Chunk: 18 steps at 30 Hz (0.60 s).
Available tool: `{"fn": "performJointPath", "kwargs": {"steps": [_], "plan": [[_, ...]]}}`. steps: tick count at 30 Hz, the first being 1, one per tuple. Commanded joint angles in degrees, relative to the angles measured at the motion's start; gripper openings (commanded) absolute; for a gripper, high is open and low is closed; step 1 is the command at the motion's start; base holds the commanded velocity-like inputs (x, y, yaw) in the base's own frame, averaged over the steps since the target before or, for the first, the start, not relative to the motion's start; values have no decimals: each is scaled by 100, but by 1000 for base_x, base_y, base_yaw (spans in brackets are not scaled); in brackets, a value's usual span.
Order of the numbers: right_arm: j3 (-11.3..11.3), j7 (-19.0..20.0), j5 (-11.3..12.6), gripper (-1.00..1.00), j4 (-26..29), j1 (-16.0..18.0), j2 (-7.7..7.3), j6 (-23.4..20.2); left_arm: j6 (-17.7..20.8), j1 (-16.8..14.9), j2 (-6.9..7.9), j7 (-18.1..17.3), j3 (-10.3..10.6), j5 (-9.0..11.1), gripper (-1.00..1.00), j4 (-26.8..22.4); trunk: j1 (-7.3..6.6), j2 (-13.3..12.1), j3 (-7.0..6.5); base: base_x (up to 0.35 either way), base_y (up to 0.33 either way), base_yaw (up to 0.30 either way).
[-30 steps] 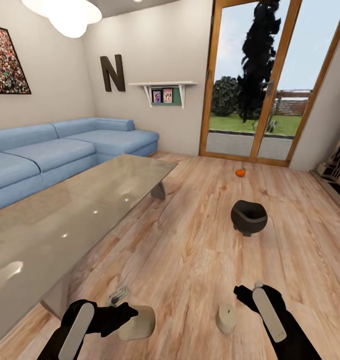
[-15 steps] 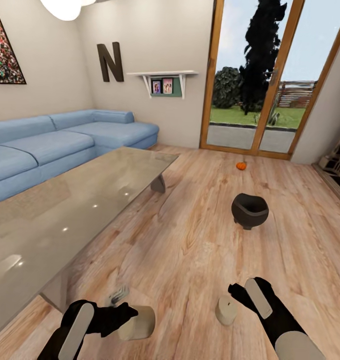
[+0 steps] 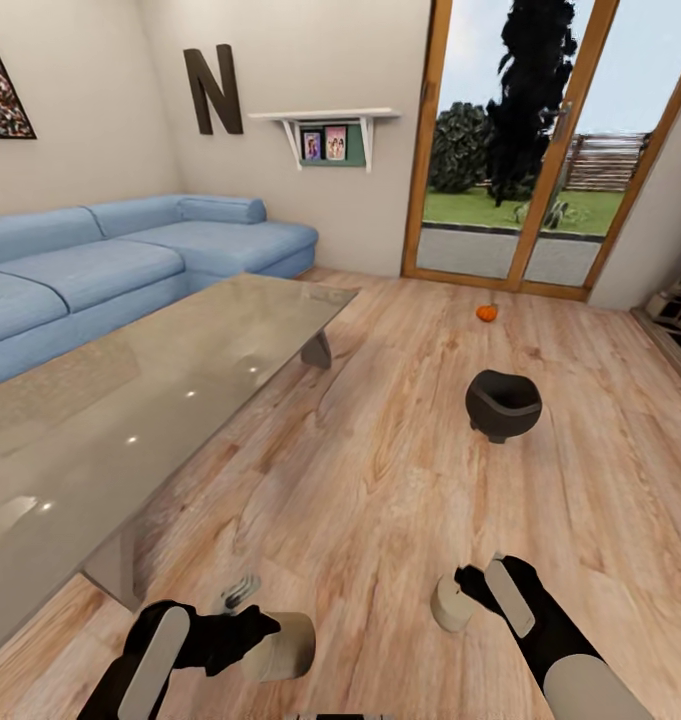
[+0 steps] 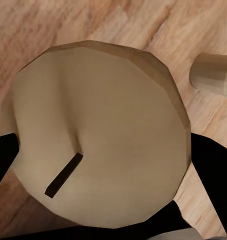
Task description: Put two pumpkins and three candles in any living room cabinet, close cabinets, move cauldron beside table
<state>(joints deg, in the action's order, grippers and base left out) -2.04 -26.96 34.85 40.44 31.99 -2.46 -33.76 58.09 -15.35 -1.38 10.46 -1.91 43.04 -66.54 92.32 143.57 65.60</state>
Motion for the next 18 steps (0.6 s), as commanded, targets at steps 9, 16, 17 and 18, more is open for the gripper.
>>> {"fn": "performJointPath", "kwargs": {"steps": [9,16,17,18], "plan": [[2,511,-25,100,-27,1,-3,198,1,1,-10,0,7,19,-100,2,23,12,200,0,0,0],[2,567,-39,100,-27,1,5,203,1,3,-9,0,-2,20,-100,3,41,22,355,0,0,0],[2,567,-39,100,-27,1,6,203,1,2,-9,0,-2,20,-100,2,43,23,377,0,0,0],[3,568,-40,100,-27,1,7,203,1,3,-10,0,-2,20,-100,2,46,25,399,0,0,0]]}}
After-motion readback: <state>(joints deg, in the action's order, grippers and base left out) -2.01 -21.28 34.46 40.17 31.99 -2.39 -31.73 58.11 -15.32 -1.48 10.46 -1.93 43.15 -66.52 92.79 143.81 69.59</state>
